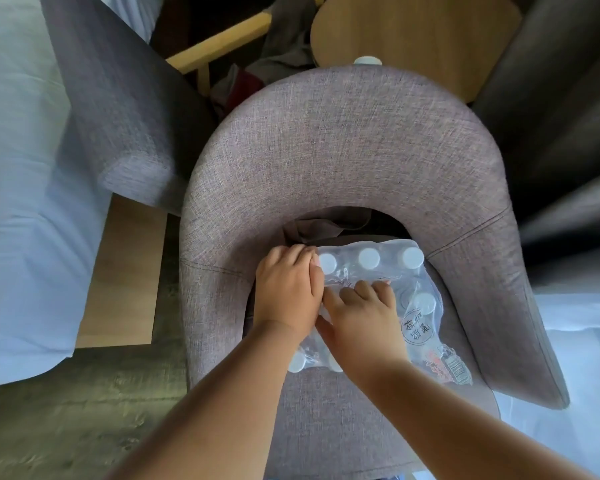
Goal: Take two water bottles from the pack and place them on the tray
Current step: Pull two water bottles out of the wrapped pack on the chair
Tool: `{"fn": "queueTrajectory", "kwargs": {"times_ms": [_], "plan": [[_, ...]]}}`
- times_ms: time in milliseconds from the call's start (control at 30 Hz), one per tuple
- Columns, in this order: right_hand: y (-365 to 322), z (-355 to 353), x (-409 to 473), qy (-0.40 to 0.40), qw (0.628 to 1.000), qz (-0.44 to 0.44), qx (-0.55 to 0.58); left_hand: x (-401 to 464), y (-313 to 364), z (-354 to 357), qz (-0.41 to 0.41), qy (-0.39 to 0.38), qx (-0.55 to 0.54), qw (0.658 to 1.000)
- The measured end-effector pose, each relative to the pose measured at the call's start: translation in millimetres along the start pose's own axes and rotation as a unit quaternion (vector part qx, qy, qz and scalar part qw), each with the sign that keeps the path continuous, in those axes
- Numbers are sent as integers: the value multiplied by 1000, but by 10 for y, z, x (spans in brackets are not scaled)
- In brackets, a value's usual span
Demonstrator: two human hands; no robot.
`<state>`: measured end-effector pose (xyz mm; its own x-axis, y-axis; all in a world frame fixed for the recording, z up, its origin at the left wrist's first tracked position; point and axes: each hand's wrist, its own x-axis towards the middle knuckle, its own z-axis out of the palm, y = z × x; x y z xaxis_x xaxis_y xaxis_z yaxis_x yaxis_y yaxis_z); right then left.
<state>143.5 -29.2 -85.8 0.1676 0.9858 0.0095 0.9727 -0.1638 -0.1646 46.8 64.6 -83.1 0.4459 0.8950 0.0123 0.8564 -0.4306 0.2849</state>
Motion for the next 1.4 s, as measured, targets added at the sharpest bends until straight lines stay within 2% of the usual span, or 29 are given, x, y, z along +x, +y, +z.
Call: {"fn": "queueTrajectory", "kwargs": {"times_ms": [200, 300, 500, 633, 733, 833, 967, 1067, 1133, 1200, 1233, 1333, 1400], "plan": [[67, -171, -42, 44, 991, -28, 125, -31, 18, -15, -14, 0, 0, 1000], [80, -359, -216, 95, 979, -33, 179, -34, 13, -18, -18, 0, -19, 1000], [72, -1124, -319, 157, 945, 38, 284, -33, -26, -1, -15, -6, -40, 999], [214, -1476, 41, 155, 921, 125, 335, -41, -14, 15, -15, 6, -53, 998], [332, -1408, 452, 128, 911, 167, 354, -40, -27, 35, -10, 9, -45, 999], [376, -1270, 712, 94, 924, 161, 335, -15, -46, 51, 5, 6, -26, 1000], [416, -1189, 721, 112, 919, 154, 344, -29, -58, 50, 9, 29, -24, 999], [369, -1255, 619, 120, 926, 127, 336, -6, -21, -24, 14, -27, -60, 998], [302, -1375, 557, 125, 926, 112, 339, 44, -27, -172, -21, -119, -175, 977], [216, -1543, 495, 132, 920, 109, 353, 45, -69, -392, -76, -192, -330, 921], [181, -1629, 472, 139, 913, 112, 367, 6, -86, -501, -71, -198, -371, 904], [98, -1884, 449, 147, 881, 109, 436, -222, -52, -757, -12, -182, -430, 884], [58, -2046, 469, 153, 869, 77, 464, -373, 16, -823, 11, -217, -493, 842]]}}
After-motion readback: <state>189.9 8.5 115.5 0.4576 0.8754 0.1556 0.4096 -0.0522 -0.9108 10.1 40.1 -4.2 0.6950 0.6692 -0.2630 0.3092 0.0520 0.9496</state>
